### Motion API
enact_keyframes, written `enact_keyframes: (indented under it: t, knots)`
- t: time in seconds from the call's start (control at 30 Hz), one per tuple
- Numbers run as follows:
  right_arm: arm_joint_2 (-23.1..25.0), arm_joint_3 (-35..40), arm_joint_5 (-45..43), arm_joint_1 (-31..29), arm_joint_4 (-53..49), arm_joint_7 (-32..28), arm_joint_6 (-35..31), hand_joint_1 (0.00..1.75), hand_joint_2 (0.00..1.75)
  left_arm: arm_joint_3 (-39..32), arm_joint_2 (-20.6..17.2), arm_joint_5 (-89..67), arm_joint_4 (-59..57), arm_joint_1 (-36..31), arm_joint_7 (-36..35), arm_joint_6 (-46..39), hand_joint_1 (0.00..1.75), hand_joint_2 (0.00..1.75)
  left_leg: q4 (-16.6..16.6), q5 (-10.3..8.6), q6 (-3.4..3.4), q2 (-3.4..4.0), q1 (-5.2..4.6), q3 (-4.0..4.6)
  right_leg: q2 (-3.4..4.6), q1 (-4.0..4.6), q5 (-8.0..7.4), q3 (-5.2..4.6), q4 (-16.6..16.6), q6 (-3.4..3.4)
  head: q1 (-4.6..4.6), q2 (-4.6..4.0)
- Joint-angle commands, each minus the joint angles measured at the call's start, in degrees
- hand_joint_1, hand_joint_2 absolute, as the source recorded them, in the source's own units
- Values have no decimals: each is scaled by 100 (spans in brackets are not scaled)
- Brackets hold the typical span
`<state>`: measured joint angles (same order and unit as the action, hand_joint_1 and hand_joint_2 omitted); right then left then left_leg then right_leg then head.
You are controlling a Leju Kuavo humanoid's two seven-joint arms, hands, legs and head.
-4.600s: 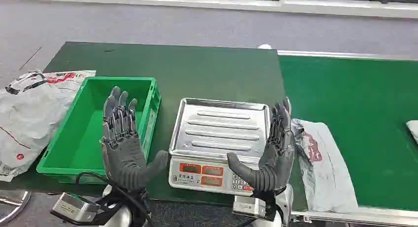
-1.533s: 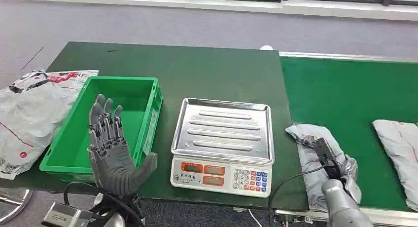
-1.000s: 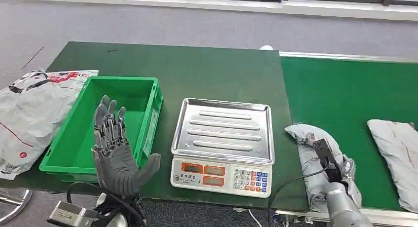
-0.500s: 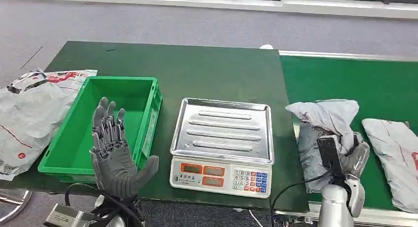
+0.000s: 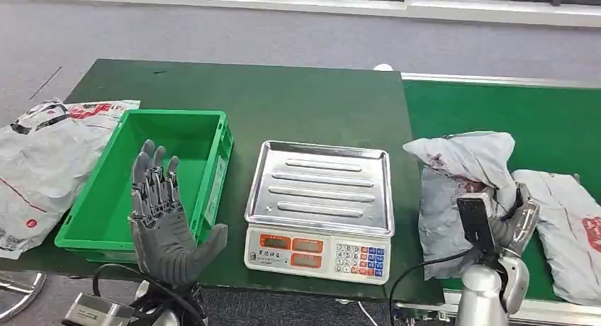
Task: Moved the parcel from conveyor to table for the left to box.
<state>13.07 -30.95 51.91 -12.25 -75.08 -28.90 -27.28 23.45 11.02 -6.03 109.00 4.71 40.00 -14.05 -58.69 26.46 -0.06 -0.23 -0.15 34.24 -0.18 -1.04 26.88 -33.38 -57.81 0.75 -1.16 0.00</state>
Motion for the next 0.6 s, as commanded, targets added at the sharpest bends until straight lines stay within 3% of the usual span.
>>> enact_keyframes:
  t: [0.03, 0.17, 0.43, 0.6]
  knots:
    - [-15, 429, -809, -55, -123, -551, -334, 175, 175, 122, -172, 62, -161, -115, 0, 67, 0, 175, 9, 0, -5, 7, 4, -11, 6, 4, -2, 8, 9, -6, 0, 0]
    - [280, 1011, -1172, -274, -180, -1008, -465, 175, 175, 76, -85, 102, -370, -331, 0, 215, 0, 175, 5, 3, -8, 27, 1, -11, 26, 2, -4, -1, 1, -9, 2, 2]
    - [287, 1089, -1279, -328, -114, -1104, -536, 175, 175, 74, -89, 105, -365, -328, 0, 218, 0, 175, 15, -5, -8, 21, 5, -19, 18, 6, -6, 8, 13, -12, 0, 2]
    - [169, 2165, -1910, -559, -408, -1110, -1272, 175, 175, 177, -115, 148, -458, -446, 0, 140, 0, 175, 5, 3, -5, 42, 2, -11, 38, 2, -7, -1, 4, -7, 0, 2]
